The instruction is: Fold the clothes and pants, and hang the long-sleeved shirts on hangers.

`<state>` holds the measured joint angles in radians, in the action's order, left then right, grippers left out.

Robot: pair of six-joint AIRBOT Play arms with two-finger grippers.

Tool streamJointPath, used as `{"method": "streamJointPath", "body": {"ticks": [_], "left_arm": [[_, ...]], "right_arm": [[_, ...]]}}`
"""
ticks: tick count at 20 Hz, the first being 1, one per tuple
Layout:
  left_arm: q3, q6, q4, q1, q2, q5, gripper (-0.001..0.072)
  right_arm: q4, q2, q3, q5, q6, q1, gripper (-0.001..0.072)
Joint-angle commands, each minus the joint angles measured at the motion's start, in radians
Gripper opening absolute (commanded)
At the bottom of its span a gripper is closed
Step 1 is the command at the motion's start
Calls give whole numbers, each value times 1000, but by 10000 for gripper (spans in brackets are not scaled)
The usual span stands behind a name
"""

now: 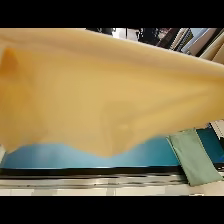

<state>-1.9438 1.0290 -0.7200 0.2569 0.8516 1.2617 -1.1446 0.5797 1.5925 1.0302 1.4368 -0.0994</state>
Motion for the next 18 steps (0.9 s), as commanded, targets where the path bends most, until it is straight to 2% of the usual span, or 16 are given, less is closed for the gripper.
{"method": "streamJointPath", "body": {"ticks": [1, 4, 6, 9, 10, 11, 12, 13, 14, 16, 17, 18], "left_arm": [[148, -7, 23, 15, 139, 41, 5], [350, -64, 25, 6, 368, -23, 5], [401, -117, 26, -15, 570, -150, 7], [303, -109, 26, -40, 858, -342, 27], [224, -90, 25, -40, 937, -353, 169], [148, -69, 24, -40, 991, -351, 430], [77, -21, 3, -32, 1027, -328, 543], [29, 46, -53, -18, 1035, -274, 543], [-4, 137, -146, -1, 1025, -183, 538], [-19, 293, -445, 31, 982, 61, 394], [-18, 360, -617, 37, 963, 206, 346], [-11, 362, -709, 43, 948, 318, 334]], "right_arm": [[-7, 224, 2, 1, -27, 0, 16], [-8, 589, 2, -39, -77, -1, 16], [1, 843, 3, -173, -92, -1, 16], [2, 1110, 67, -399, -92, 0, 16], [8, 1177, 123, -437, -91, 0, 17], [8, 1225, 178, -455, -79, 0, 89], [0, 1258, 236, -441, -53, 5, 320], [-16, 1266, 277, -389, -9, 18, 488], [-29, 1258, 310, -285, 32, 41, 497], [-40, 1220, 323, -68, 33, 104, 496], [-40, 1196, 315, 41, 13, 139, 496], [-39, 1169, 294, 165, -33, 179, 465]]}}
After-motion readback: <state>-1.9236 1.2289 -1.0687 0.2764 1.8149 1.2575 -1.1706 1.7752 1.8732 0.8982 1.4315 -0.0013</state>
